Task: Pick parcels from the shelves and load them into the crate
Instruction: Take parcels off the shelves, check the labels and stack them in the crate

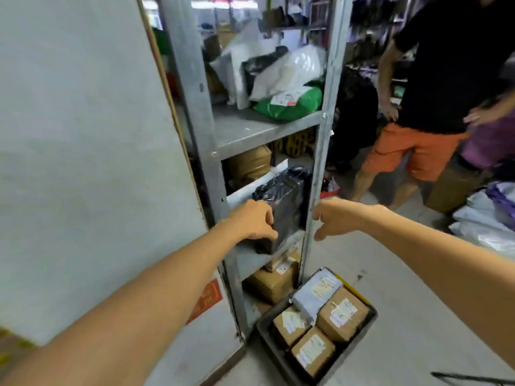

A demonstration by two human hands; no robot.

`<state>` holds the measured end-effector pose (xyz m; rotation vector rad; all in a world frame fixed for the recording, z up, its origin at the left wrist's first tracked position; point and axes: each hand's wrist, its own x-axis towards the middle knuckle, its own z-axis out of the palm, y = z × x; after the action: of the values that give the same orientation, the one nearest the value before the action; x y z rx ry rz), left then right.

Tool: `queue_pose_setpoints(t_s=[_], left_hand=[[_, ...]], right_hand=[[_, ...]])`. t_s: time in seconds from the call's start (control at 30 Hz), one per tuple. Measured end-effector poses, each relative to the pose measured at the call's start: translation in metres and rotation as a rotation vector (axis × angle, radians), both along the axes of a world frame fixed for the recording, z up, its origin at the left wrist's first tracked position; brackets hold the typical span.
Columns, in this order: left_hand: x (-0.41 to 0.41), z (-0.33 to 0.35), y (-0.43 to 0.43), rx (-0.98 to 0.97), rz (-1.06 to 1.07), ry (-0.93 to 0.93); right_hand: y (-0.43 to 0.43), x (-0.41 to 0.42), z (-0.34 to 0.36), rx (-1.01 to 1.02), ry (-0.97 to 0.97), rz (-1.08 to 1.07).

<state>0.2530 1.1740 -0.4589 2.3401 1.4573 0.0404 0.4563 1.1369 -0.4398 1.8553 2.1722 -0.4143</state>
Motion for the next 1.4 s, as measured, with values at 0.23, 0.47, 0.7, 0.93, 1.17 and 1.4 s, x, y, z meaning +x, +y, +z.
queue_pose_setpoints(t_s=[0.23, 0.47, 0.7, 0.93, 1.17, 1.4], left_hand=[[-0.196, 0.066, -0.113, 0.098, 0.395, 0.045], [-0.374, 0.142, -0.279, 0.178, 0.82, 0.113], [-0.466, 0.213, -0.467, 0.281, 1.29, 0.204], [-0.457, 0.235, -0.611, 0.313, 1.598, 0.211], [-0.394, 0.21, -0.77, 0.205, 1.957, 0.349], [-0.28, 0.202, -0.929, 0.164, 2.386, 0.405]], right_hand=[[-0.029, -0.172, 0.059, 0.134, 0.071, 0.307], [-0.116, -0.385, 0.113, 0.155, 0.245, 0.68], [-0.24, -0.546, 0.18, 0.183, 0.366, 1.157], [-0.351, -0.615, 0.217, 0.179, 0.428, 1.451], [-0.533, -0.633, 0.206, 0.082, 0.457, 1.85], [-0.726, -0.576, 0.201, 0.034, 0.525, 2.31]])
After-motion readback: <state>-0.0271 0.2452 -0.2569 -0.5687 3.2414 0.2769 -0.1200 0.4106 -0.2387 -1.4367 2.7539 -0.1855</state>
